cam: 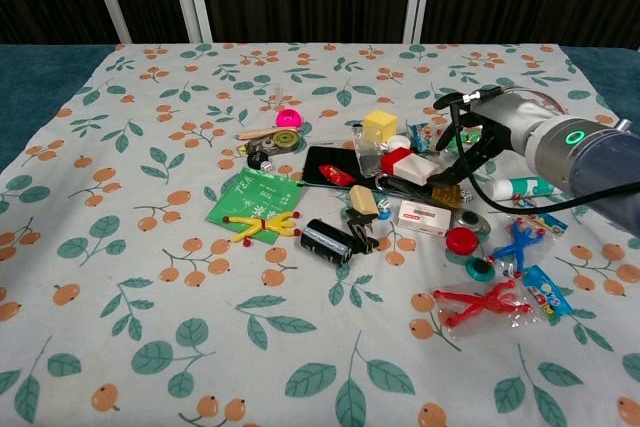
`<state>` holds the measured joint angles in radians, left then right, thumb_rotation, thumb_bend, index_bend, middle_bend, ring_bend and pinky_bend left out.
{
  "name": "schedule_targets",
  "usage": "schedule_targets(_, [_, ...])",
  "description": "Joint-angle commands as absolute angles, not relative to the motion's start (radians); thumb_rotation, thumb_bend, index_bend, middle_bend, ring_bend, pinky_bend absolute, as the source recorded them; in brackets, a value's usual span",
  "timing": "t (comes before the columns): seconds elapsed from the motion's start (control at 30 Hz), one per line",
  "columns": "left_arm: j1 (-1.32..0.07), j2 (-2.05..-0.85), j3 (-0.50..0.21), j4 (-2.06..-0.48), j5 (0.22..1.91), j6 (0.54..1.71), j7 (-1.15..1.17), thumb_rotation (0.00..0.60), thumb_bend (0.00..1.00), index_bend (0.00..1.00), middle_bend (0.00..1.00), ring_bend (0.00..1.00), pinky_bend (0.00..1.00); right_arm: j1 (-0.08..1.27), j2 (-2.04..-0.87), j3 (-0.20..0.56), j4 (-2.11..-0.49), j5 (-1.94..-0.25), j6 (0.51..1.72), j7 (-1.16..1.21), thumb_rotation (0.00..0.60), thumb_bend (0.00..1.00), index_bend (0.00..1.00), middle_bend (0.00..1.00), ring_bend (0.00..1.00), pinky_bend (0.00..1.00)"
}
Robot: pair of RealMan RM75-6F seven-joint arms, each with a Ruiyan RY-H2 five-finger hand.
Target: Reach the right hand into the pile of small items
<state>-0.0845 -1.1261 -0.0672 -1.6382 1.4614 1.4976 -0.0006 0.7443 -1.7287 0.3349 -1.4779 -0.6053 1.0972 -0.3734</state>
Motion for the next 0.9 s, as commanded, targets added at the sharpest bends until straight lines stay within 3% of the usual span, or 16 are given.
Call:
schedule_targets(0.03, [-0.084,-1.126,-0.067,-1.638,1.462,1.498,-0.001,0.600,0.58,0.07,0.00,0.00,0.04,0.749,-1.744,0.341,-1.464,-0.593,1.109,-0.383,0.600,0.26,0.11,0.32,0.08,0.23])
schedule_targets(0.9, [-0.086,-1.125,-0.072,-1.637,1.452,1.493,-0.003,0.600,0.58,0.07,0.00,0.00,0.04,0.759,-1.825,0.367,-1.416,-0.589,1.124,-0.405,0.600,0.26,0.13,0.34,0.08,0.23])
